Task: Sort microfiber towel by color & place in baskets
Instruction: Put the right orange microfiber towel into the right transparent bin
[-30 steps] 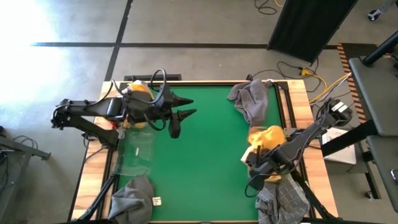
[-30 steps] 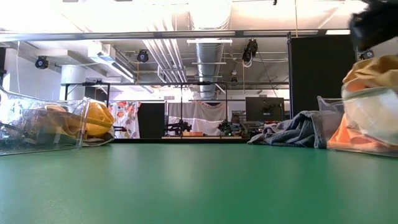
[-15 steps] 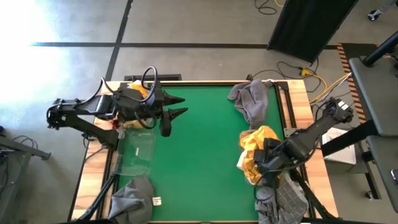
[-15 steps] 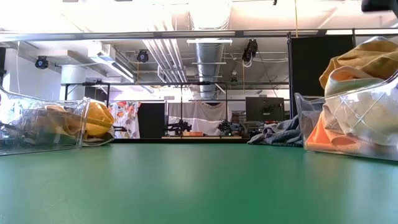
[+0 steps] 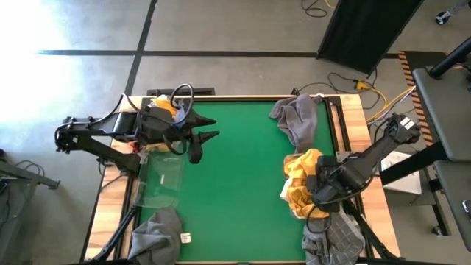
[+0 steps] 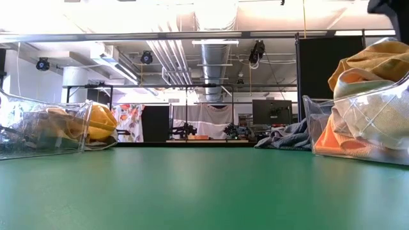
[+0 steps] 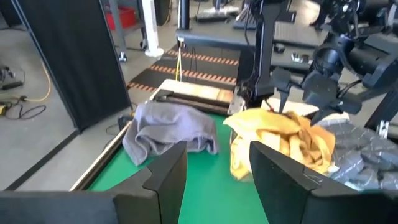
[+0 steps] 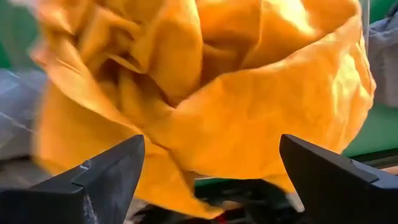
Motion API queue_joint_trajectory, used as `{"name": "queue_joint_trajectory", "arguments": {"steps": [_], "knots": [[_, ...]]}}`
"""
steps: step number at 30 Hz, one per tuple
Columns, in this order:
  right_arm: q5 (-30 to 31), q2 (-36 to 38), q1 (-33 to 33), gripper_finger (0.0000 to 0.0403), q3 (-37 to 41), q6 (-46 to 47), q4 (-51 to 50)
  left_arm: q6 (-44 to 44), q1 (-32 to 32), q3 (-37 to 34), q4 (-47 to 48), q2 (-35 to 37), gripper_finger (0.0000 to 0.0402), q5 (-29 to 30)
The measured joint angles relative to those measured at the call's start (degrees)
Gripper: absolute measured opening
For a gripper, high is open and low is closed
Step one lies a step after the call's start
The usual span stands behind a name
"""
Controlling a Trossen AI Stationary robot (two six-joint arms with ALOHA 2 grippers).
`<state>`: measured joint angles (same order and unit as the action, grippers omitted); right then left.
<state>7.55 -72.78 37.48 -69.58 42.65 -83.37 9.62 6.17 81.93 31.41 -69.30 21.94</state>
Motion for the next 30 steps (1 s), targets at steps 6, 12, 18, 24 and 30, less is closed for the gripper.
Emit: {"name": "queue_joint_trajectory", "arguments": {"steps": [6,12,18,24,30], "knots": [[0.02,-1.26,-2.68,0.0375,6.59,-13.04,6.86,-0.01,0.0,0.0,0.64,0.0,0.016,-0.01],[-4.9,-1.52,-10.35,0.0375,18.45,-16.62,23.45,-0.12,0.0,0.0,0.83,0.02,0.016,-0.02],[-12.04,-4.11,-15.9,0.0375,26.77,-13.8,33.35,-0.12,0.0,0.0,1.22,0.02,0.016,-0.02],[-15.11,-3.5,-16.16,0.0374,26.33,-11.81,29.22,-0.13,0.0,0.0,1.27,0.04,0.016,-0.02],[-15.96,0.61,-15.75,0.0374,15.87,-7.82,17.04,-1.02,-0.02,0.0,1.3,0.34,0.016,-0.02]]}}
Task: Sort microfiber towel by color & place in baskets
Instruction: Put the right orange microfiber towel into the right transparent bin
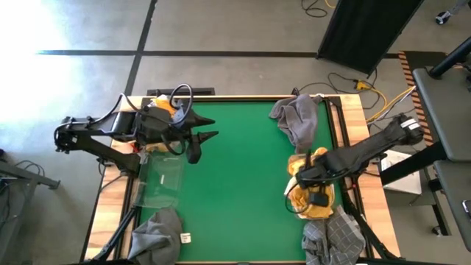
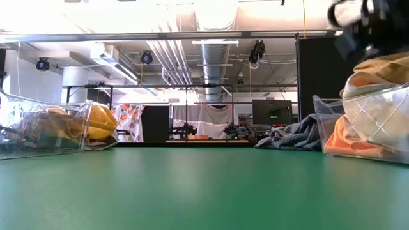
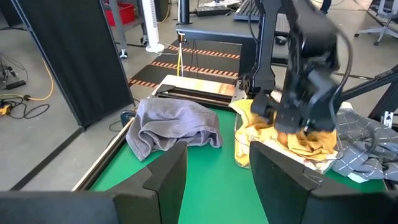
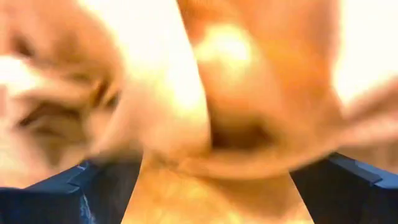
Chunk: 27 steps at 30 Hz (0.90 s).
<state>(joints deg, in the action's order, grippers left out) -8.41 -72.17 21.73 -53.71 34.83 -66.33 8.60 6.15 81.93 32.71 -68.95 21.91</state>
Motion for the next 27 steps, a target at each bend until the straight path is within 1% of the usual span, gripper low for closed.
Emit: {"name": "queue_joint_trajectory", "arguments": {"steps": [3,6,8,10,14,18,20,24,27], "knots": [[-1.82,1.86,0.01,0.0374,-6.21,3.26,-9.33,0.0,0.0,0.0,0.02,0.31,0.016,0.0],[-2.13,3.93,-0.01,0.0374,-10.71,5.29,-16.9,0.0,0.0,0.0,-0.04,0.58,0.016,0.02],[-1.0,5.2,-0.04,0.0374,-11.59,6.26,-20.71,0.0,0.0,0.0,-0.06,0.6,0.016,0.02],[1.67,6.32,-0.05,0.0374,-10.52,7.72,-23.82,0.0,0.0,0.0,-0.06,0.6,0.016,0.04],[2.29,8.47,-0.41,0.0374,-3.96,11.52,-22.03,-0.01,0.0,0.0,-0.06,0.6,0.016,0.07],[-0.71,8.1,-0.41,0.0374,3.58,10.75,-19.21,0.0,0.0,0.0,-0.06,0.6,0.016,0.07],[-1.76,7.65,-0.39,0.0374,5.52,10.07,-16.5,0.29,0.0,0.0,-0.05,0.6,0.016,0.07],[-2.53,6.81,-0.41,0.0374,4.17,8.58,-9.26,1.01,0.0,0.0,-0.06,0.6,0.016,0.07],[-1.12,5.79,-0.39,0.0374,1.0,8.02,-8.12,1.77,0.0,0.0,-0.06,0.6,0.016,0.05]]}}
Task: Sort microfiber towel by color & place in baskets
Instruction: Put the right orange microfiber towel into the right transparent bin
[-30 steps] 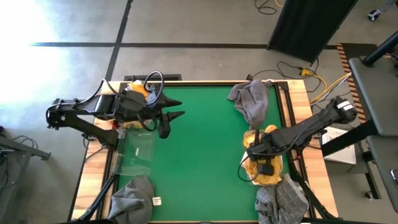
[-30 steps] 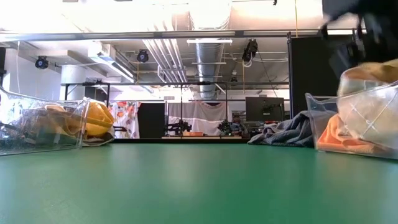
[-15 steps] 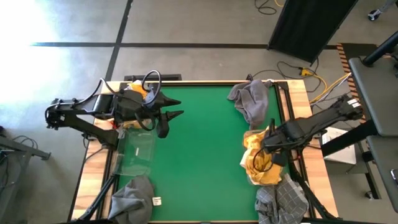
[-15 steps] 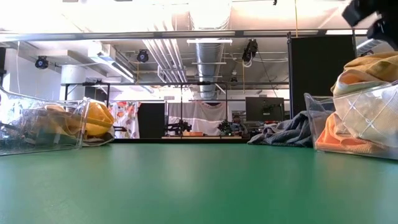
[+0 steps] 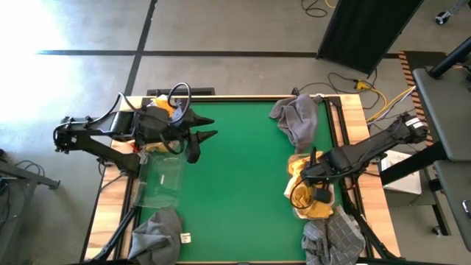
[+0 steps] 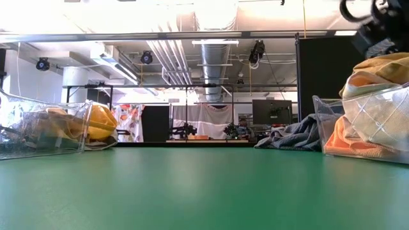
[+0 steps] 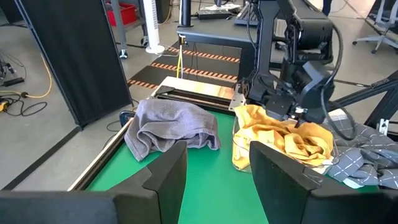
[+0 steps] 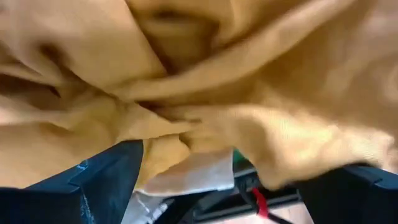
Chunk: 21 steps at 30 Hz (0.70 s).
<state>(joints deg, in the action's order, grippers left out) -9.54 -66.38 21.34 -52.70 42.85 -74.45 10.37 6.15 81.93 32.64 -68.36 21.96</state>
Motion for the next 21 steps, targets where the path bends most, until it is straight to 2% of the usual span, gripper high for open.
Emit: {"name": "queue_joint_trajectory", "arguments": {"steps": [6,12,17,21], "knots": [[4.27,-2.0,0.0,0.0374,-2.63,-4.72,4.3,0.65,0.0,0.0,-0.05,0.0,0.016,0.0],[5.13,-5.42,-0.12,0.0374,4.04,-9.65,17.78,0.89,0.0,0.0,-0.27,0.0,0.016,0.0],[2.74,-8.02,-1.21,0.0374,11.37,-9.95,21.51,1.14,0.0,0.02,-0.35,0.0,0.016,0.02],[1.61,-7.7,-1.51,0.0374,12.4,-9.87,19.81,1.11,0.0,0.0,-0.57,0.0,0.016,0.02]]}}
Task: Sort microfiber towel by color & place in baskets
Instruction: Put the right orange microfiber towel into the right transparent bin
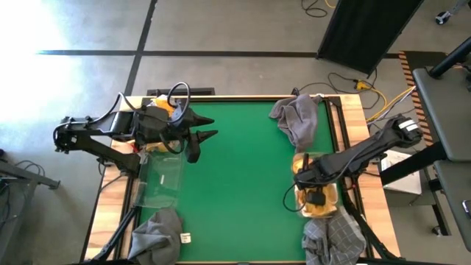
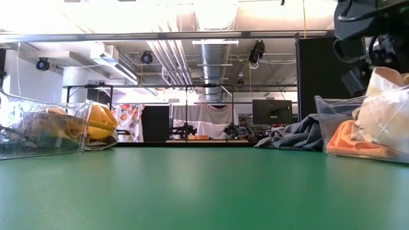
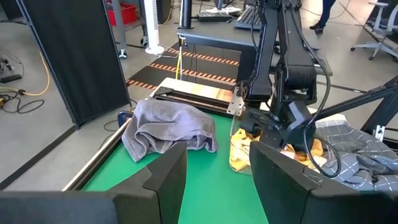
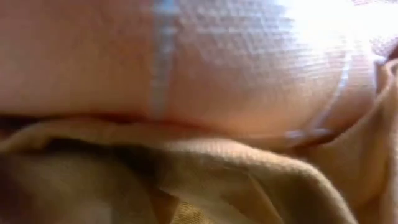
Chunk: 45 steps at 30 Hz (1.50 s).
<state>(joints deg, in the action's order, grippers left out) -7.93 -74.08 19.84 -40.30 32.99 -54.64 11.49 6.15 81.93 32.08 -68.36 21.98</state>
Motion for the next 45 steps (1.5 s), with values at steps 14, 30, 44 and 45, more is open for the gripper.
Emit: {"name": "queue_joint_trajectory", "arguments": {"steps": [14,30,44,45], "knots": [[3.36,8.62,0.24,0.0374,-21.13,13.67,-18.8,1.09,0.0,0.0,0.08,0.0,0.016,0.02],[10.07,2.08,-1.87,0.0374,4.87,57.69,6.29,3.02,1.3,0.0,0.37,0.0,0.016,-0.02],[4.74,8.94,-1.84,0.0374,-11.47,50.62,-14.36,3.85,1.31,0.0,0.71,0.0,0.016,-0.04],[5.07,9.46,-1.84,0.0374,-13.42,50.27,-16.49,3.85,1.31,0.0,0.74,0.0,0.016,-0.03]]}}
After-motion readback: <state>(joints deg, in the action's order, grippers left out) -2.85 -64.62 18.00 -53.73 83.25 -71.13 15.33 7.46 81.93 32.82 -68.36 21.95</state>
